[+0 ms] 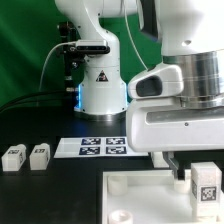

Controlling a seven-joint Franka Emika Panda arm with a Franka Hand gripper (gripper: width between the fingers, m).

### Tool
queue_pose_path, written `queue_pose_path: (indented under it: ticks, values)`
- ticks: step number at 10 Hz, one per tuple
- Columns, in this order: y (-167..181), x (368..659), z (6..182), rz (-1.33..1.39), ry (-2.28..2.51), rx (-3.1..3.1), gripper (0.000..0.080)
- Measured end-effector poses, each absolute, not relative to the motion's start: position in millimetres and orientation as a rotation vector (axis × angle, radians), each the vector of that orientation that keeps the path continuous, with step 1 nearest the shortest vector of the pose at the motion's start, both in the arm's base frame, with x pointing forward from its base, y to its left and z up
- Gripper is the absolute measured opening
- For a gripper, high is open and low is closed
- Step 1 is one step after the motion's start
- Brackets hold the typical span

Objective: Assemble one leg

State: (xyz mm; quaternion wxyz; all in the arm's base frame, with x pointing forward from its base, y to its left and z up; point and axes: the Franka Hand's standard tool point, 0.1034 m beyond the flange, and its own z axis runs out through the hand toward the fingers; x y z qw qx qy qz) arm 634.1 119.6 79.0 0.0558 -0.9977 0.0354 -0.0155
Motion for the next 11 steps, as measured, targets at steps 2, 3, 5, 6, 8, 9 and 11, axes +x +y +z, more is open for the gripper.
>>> queue_pose_path:
  ticks: [2,3,5,6,8,9,11]
  values:
    - [118.7,636.3,77.6,-0.056,-0.012,-3.034,0.0649]
    - [118.8,636.1,77.2,-0.052,0.035,-3.033,0.0649]
    - [119.4,635.9,77.1,-0.045,0.148,-3.025,0.0522]
    - [120.0,635.8,77.1,-0.032,0.343,-3.003,0.0364]
    - [115.4,635.6,76.0,-0.02,0.548,-2.977,0.0299]
    - [115.1,635.5,75.9,-0.007,0.752,-2.929,0.0299]
    - [112.0,634.5,74.1,0.02,1.342,-2.674,0.0299]
